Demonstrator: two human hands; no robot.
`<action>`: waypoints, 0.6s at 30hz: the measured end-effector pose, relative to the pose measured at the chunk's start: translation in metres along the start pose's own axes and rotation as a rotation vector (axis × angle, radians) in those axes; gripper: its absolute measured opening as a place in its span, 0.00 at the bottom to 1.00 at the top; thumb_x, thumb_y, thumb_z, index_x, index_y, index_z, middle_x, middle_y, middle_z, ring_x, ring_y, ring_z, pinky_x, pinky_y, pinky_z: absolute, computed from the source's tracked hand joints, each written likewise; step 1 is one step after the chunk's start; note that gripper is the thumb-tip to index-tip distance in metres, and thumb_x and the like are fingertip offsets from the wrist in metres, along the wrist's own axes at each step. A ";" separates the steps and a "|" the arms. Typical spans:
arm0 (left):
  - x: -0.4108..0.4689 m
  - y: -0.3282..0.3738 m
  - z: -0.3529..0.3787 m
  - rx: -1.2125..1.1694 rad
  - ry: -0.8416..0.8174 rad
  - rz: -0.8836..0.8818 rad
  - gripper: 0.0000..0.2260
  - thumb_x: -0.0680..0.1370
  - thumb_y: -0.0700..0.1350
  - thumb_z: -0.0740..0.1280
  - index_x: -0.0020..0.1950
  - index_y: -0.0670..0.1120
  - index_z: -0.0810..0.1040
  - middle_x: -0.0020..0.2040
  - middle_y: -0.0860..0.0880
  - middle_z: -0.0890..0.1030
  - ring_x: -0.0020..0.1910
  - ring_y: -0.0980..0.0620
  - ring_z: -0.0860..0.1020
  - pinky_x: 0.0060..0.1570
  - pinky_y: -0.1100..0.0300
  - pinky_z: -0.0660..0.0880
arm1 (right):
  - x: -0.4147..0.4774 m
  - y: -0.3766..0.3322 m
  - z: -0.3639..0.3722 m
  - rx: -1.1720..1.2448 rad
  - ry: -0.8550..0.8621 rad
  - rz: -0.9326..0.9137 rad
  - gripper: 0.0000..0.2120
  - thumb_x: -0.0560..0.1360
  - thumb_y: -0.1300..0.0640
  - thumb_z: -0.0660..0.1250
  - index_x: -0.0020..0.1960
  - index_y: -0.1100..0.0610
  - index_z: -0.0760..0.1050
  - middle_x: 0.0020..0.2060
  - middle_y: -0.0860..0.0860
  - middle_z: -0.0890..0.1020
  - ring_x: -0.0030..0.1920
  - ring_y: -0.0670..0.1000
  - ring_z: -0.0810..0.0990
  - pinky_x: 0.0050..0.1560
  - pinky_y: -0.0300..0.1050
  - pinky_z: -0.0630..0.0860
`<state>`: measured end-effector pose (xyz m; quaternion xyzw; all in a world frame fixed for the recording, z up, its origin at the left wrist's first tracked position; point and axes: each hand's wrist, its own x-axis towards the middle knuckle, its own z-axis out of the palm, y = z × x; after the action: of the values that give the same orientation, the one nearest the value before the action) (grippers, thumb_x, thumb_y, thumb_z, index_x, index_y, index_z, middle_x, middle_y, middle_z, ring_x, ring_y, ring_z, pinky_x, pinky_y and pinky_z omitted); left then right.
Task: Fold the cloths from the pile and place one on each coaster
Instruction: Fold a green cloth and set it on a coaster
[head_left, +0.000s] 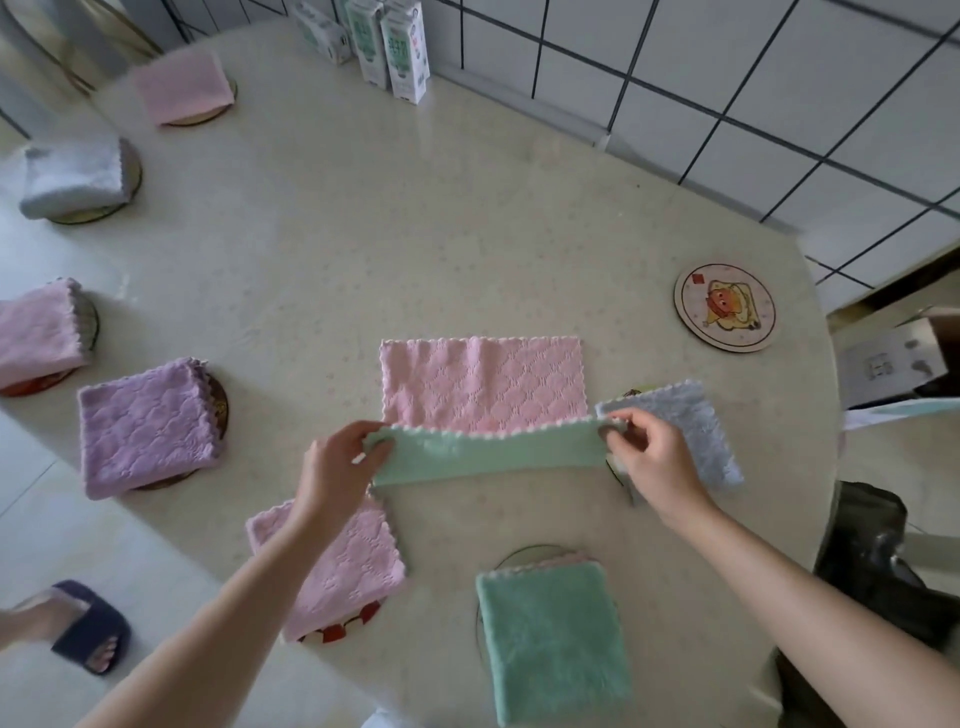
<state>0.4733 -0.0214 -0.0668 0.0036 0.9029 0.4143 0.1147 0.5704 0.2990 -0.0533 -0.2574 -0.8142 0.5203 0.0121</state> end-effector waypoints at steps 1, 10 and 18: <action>0.010 0.003 0.002 -0.060 0.018 -0.031 0.07 0.73 0.38 0.71 0.49 0.44 0.83 0.38 0.48 0.83 0.34 0.55 0.77 0.34 0.68 0.72 | 0.011 -0.003 0.002 0.026 0.028 0.013 0.03 0.74 0.63 0.68 0.43 0.56 0.78 0.33 0.49 0.79 0.33 0.42 0.74 0.34 0.31 0.69; 0.096 0.005 0.023 -0.200 0.037 -0.245 0.05 0.75 0.40 0.69 0.41 0.40 0.81 0.34 0.44 0.76 0.33 0.51 0.69 0.36 0.58 0.67 | 0.101 -0.006 0.021 -0.009 0.117 0.215 0.03 0.76 0.58 0.66 0.43 0.53 0.77 0.39 0.51 0.83 0.39 0.51 0.79 0.47 0.52 0.78; 0.123 0.004 0.034 -0.048 0.067 -0.231 0.06 0.76 0.45 0.67 0.45 0.44 0.80 0.38 0.46 0.80 0.35 0.49 0.73 0.37 0.59 0.69 | 0.127 0.006 0.035 -0.083 0.113 0.256 0.03 0.75 0.55 0.66 0.46 0.54 0.78 0.41 0.52 0.83 0.42 0.54 0.81 0.48 0.55 0.79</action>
<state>0.3602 0.0190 -0.1108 -0.1173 0.8905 0.4194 0.1314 0.4527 0.3262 -0.1058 -0.3885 -0.7935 0.4680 -0.0193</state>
